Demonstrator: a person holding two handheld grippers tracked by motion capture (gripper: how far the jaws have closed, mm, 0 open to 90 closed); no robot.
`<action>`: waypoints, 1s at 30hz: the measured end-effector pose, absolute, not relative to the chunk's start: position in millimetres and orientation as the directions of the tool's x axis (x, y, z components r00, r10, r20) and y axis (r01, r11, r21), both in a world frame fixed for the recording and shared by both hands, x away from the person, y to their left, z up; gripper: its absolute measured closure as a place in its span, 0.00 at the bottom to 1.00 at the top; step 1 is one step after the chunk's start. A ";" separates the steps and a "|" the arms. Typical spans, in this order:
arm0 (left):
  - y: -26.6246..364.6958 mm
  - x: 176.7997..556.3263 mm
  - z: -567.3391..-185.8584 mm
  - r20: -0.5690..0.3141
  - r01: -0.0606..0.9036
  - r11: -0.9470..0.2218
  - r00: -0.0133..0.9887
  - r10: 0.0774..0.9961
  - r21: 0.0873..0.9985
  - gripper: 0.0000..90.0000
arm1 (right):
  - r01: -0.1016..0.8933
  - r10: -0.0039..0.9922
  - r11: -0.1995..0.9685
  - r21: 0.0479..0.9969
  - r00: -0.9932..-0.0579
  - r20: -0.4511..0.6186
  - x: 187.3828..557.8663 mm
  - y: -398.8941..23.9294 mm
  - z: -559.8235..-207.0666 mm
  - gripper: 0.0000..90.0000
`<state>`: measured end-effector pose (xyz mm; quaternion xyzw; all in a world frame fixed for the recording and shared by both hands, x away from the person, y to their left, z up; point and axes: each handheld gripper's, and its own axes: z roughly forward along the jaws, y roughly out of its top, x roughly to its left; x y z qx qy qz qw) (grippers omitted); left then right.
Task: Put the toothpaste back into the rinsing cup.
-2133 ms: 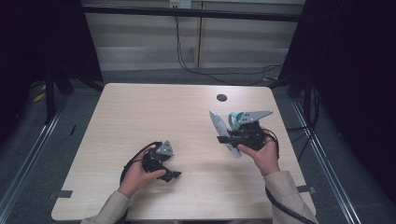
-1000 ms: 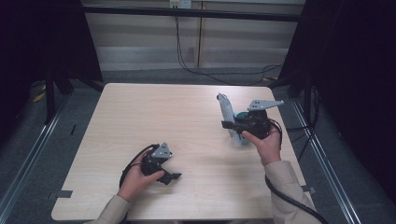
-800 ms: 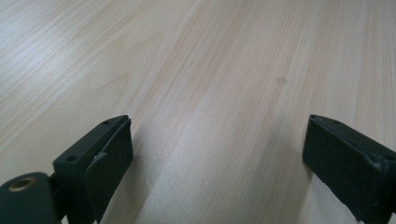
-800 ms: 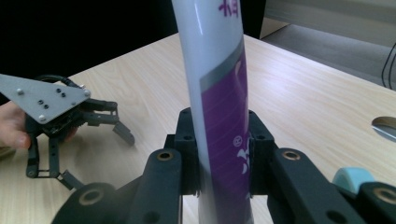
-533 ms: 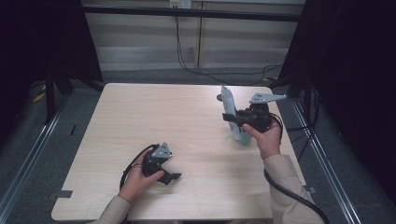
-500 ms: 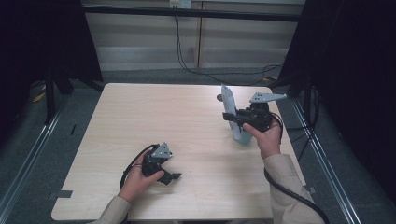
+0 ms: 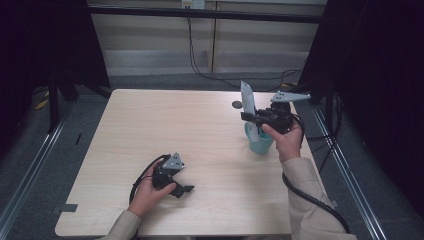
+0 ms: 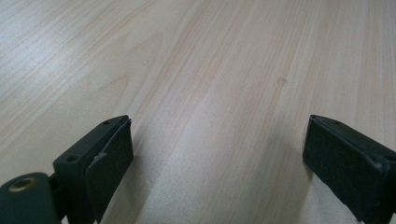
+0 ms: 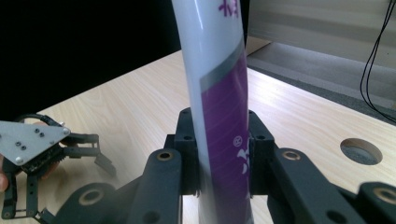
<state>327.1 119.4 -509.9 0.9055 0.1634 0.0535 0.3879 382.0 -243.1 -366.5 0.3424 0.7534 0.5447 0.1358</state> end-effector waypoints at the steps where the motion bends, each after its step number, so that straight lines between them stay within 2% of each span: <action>1: 119.3 327.1 -509.9 -0.029 0.254 -0.646 0.941 0.337 0.720 0.09 | 0.366 0.665 0.168 0.915 -0.727 0.168 382.8 -243.6 -365.8 0.80; 30: 119.2 326.9 -510.2 -0.029 0.253 -0.643 0.941 0.337 0.723 0.09 | 0.372 0.742 0.118 0.921 -0.649 0.168 408.7 -264.4 -379.5 0.80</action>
